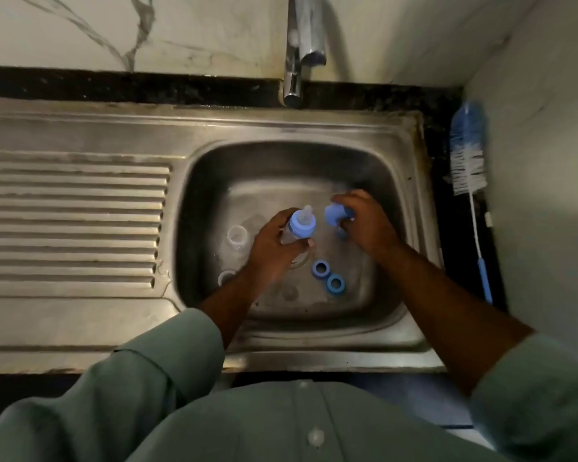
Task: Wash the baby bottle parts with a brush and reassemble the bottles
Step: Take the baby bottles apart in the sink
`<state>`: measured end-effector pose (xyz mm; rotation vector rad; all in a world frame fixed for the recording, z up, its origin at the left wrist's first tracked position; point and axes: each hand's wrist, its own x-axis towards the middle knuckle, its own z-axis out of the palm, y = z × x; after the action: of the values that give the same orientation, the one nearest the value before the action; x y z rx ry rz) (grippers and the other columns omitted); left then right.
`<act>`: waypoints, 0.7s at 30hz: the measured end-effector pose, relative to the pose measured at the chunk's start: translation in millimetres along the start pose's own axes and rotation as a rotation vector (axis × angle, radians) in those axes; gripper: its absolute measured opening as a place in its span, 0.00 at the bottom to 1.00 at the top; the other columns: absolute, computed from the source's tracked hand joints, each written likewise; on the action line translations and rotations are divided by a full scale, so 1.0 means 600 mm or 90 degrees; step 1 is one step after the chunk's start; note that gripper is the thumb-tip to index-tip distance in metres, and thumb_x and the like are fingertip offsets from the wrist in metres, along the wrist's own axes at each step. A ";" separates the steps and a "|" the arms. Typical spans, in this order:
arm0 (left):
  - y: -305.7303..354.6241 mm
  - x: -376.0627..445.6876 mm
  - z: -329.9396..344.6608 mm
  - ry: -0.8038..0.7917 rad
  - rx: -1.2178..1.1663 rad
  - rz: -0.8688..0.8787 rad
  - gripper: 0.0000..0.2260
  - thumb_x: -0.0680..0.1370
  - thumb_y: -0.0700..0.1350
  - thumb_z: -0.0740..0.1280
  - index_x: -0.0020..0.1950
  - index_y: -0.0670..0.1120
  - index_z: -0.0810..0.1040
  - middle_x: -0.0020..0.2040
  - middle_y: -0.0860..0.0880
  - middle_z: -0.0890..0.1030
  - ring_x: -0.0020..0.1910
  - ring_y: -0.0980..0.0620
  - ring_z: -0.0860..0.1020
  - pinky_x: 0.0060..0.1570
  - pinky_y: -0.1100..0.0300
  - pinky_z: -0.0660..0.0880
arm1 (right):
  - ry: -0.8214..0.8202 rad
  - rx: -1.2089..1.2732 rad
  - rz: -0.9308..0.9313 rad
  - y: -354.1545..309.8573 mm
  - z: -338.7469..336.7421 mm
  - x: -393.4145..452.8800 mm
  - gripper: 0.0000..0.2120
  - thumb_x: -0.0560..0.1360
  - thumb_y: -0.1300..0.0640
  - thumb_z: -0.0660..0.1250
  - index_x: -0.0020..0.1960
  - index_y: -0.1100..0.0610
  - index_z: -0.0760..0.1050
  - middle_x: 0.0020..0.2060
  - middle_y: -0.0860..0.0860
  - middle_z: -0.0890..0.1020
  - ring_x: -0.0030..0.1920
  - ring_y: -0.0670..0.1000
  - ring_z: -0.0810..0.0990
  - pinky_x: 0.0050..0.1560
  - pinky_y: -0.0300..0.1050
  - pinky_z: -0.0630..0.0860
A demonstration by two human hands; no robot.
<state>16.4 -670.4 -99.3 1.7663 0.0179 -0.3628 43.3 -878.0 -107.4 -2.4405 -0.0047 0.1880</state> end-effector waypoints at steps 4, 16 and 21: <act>-0.021 0.027 0.013 0.026 0.024 -0.057 0.22 0.70 0.37 0.77 0.58 0.55 0.75 0.51 0.60 0.80 0.49 0.68 0.78 0.49 0.72 0.72 | -0.117 -0.247 -0.062 0.025 0.041 0.063 0.20 0.73 0.59 0.66 0.65 0.55 0.74 0.61 0.56 0.76 0.62 0.60 0.72 0.66 0.52 0.65; -0.024 0.037 -0.001 0.003 0.059 -0.053 0.21 0.71 0.43 0.77 0.58 0.61 0.76 0.55 0.58 0.81 0.55 0.58 0.79 0.60 0.51 0.77 | -0.195 -0.406 0.049 0.023 0.058 0.068 0.29 0.75 0.47 0.66 0.73 0.44 0.62 0.75 0.53 0.59 0.75 0.60 0.53 0.73 0.59 0.50; 0.003 0.001 -0.019 0.031 0.219 0.040 0.28 0.68 0.50 0.78 0.66 0.55 0.73 0.59 0.55 0.79 0.58 0.55 0.75 0.61 0.54 0.73 | 0.047 0.373 0.271 -0.095 -0.030 -0.001 0.12 0.77 0.51 0.66 0.48 0.61 0.80 0.43 0.56 0.82 0.41 0.53 0.81 0.43 0.47 0.77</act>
<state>20.0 -659.9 -95.6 2.1107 -0.0679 -0.2891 47.9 -845.8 -57.4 -1.8333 0.5312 0.2467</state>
